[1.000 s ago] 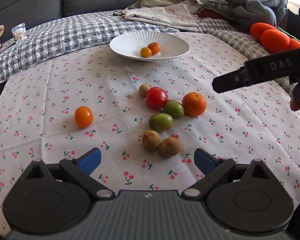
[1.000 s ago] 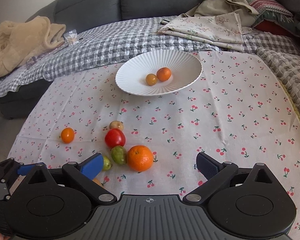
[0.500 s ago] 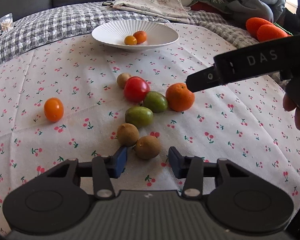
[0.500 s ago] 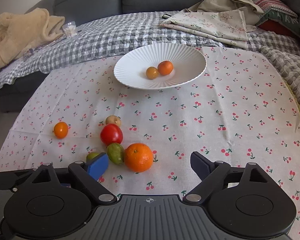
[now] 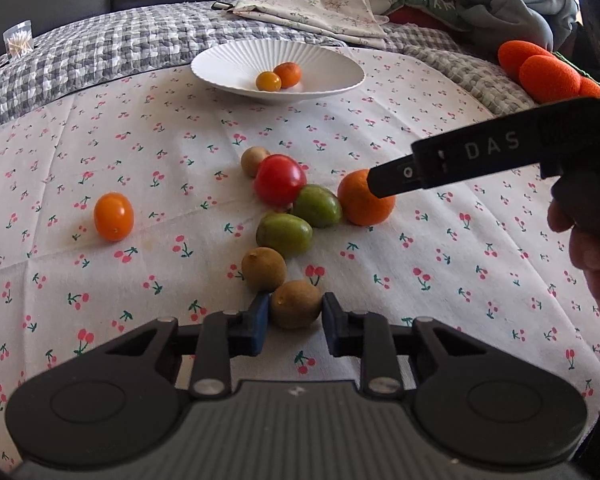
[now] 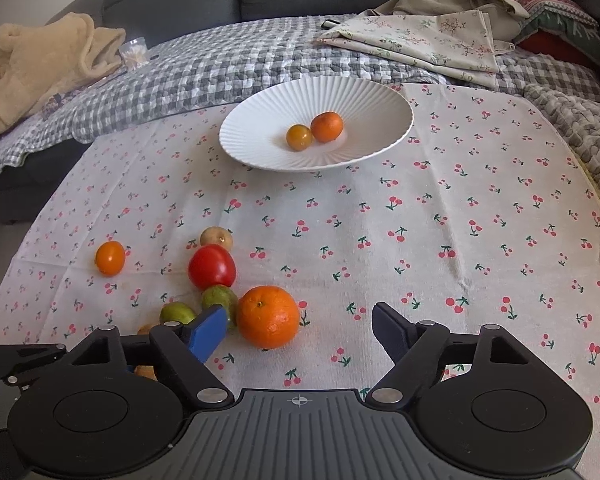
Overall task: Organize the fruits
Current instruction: 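Grasp a brown kiwi with left tool while right tool grasps a large mandarin, then carry the kiwi and mandarin in both tools over the white bowl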
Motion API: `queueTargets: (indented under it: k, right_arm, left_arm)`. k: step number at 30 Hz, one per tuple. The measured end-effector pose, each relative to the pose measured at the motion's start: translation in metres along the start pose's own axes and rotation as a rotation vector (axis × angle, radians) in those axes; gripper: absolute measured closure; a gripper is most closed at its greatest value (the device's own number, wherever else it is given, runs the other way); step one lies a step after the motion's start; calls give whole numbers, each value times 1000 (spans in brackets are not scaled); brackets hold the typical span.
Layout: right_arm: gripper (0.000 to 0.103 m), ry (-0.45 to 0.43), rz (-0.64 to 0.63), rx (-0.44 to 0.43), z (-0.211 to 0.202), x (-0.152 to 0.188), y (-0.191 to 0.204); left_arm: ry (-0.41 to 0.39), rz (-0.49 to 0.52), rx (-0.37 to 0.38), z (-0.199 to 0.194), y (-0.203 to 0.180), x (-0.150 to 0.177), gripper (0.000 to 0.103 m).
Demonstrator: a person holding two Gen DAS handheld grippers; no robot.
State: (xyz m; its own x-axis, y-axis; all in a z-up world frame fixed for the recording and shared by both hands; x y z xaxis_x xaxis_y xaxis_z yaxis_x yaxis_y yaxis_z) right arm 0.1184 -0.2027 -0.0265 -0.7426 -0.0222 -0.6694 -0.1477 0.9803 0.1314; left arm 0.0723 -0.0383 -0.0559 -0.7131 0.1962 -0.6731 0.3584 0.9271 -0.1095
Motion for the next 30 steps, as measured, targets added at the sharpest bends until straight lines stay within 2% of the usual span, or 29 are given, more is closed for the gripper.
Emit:
queueTargets:
  k: [8, 11, 13, 14, 30]
  right_arm:
    - [34, 24, -5, -21, 23, 4, 2]
    - [44, 21, -16, -39, 26, 5, 4]
    - [63, 21, -26, -56, 28, 5, 7]
    - [65, 22, -32, -63, 28, 4, 9]
    - [65, 19, -5, -40, 17, -2, 2]
  left_arm:
    - [8, -5, -10, -6, 0, 4, 77]
    - [6, -8, -16, -8, 1, 4, 77]
    - [4, -10, -19, -9, 1, 4, 77]
    - [3, -11, -19, -9, 1, 4, 77]
    - [-55, -15, -24, -21, 3, -6, 77]
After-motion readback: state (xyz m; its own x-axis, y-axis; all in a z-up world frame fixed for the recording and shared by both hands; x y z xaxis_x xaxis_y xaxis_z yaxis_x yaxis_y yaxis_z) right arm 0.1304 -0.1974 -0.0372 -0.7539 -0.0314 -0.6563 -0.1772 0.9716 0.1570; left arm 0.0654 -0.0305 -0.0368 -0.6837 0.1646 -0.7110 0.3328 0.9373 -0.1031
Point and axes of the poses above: each gripper's, at about its wrist camera, not at the fingertips, and z roughly the way its jaws point, y to its left, x to its underside, the point moved 2 cm from there along z, roughly the way its jaws point, and after that the axes turned 3 degrees about -y, right-handed, at the moved point
